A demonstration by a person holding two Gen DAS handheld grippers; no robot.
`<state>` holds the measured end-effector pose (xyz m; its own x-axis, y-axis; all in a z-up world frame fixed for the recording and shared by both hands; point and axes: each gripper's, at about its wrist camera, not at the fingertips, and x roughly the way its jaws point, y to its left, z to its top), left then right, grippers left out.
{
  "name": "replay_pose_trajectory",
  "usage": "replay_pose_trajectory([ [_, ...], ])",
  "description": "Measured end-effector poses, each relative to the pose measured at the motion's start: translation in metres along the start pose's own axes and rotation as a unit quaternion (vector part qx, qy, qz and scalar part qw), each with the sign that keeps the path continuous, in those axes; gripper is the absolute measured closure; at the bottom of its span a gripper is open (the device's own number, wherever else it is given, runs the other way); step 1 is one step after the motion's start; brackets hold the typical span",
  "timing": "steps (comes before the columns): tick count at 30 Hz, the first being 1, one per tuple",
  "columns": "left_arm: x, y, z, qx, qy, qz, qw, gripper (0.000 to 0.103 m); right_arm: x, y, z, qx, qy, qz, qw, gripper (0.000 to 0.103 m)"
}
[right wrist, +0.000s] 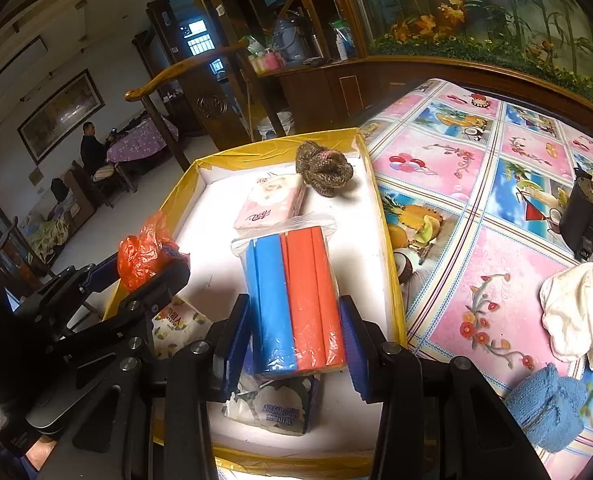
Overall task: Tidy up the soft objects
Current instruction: 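Lower both items into the tray and open both tools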
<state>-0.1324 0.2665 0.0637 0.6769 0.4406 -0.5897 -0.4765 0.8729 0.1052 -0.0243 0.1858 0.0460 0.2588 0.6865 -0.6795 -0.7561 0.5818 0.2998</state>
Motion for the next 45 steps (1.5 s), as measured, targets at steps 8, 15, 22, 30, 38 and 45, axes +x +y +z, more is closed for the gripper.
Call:
replay_pose_trajectory([
  [8,0.0,0.001,0.0,0.0,0.0,0.0,1.0,0.049,0.001,-0.001,0.001,-0.001,0.0,-0.008,1.0,0.055],
  [15,0.0,0.001,-0.001,0.001,-0.002,0.003,1.0,0.04,0.001,-0.002,0.0,0.002,0.0,-0.008,1.0,0.054],
  [22,-0.001,0.001,-0.003,0.002,-0.003,0.002,1.0,0.035,-0.001,-0.002,0.001,0.006,-0.002,-0.007,1.0,0.053],
  [30,-0.003,0.001,-0.002,0.001,-0.005,0.003,1.0,0.029,-0.005,-0.002,0.001,0.011,-0.008,-0.004,1.0,0.052],
  [38,-0.008,0.002,0.0,0.0,-0.007,0.005,1.0,0.025,-0.013,0.0,0.002,0.014,-0.015,0.001,1.0,0.051],
  [45,-0.012,0.003,0.002,0.0,-0.009,0.006,0.9999,0.022,-0.02,0.001,0.001,0.018,-0.02,0.005,1.0,0.051],
])
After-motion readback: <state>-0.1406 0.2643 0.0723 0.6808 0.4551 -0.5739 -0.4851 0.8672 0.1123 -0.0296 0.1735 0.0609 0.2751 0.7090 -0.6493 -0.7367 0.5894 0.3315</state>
